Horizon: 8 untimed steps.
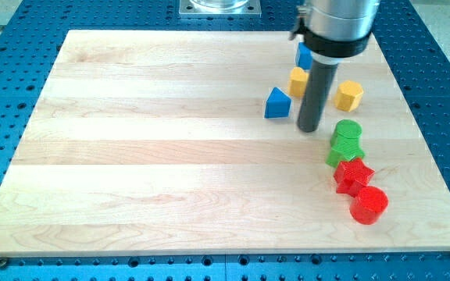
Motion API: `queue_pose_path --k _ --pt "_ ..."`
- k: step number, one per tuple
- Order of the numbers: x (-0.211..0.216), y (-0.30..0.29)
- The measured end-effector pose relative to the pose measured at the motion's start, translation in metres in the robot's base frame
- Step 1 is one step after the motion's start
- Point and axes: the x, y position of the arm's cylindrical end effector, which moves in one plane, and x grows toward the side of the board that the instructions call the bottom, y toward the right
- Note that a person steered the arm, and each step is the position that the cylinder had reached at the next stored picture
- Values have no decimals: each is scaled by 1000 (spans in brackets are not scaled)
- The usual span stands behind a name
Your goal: Move blue blocks and yellow blocks away from the vertical line
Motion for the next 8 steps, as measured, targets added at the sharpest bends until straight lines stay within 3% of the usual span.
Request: queue_pose_path --k 1,4,5,6,7,8 --pt "-1 59" --pt "-49 87" --pt "-67 79" --pt "-54 -28" --pt "-49 -60" --pt "-4 -54"
